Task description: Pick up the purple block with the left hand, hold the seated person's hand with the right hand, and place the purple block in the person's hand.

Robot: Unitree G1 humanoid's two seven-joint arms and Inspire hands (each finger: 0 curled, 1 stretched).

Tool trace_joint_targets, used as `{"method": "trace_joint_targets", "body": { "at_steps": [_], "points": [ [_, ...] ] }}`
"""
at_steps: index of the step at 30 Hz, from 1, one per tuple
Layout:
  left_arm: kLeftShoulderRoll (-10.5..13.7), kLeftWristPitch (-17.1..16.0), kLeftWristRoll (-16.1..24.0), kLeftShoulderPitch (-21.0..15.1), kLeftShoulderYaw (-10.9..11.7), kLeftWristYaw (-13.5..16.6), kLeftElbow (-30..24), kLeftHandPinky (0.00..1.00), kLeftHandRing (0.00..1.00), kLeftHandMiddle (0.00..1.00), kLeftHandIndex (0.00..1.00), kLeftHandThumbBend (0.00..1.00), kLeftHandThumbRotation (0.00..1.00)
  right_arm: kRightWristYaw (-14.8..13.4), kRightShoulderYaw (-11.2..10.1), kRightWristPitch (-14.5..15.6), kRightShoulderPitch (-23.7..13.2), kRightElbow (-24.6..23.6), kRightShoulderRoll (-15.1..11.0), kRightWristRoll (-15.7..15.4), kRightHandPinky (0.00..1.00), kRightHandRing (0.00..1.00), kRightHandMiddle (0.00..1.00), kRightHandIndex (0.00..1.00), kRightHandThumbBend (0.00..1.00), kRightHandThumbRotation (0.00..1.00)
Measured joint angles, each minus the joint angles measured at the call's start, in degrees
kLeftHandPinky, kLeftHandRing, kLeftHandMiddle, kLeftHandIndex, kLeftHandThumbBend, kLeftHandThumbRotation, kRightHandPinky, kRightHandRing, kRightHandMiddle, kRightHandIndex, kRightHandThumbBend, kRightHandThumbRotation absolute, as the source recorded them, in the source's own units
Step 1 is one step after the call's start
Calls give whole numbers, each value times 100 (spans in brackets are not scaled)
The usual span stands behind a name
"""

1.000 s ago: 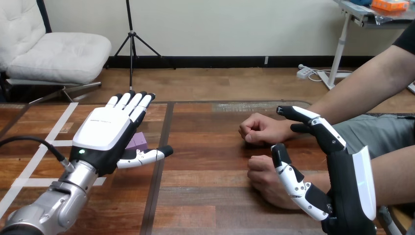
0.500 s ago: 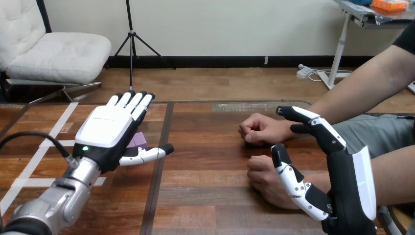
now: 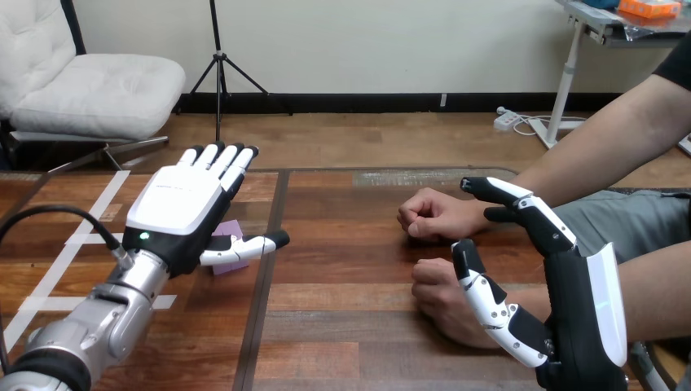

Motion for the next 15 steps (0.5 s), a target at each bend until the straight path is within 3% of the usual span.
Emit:
{"method": "trace_joint_targets", "body": {
  "at_steps": [15],
  "points": [
    [-146,206,0,-156,-143,-115,206,100,100,100,100,70,100,0,-18,0,-1,0,-6,-8,69,76,76,73,35,44]
  ]
}}
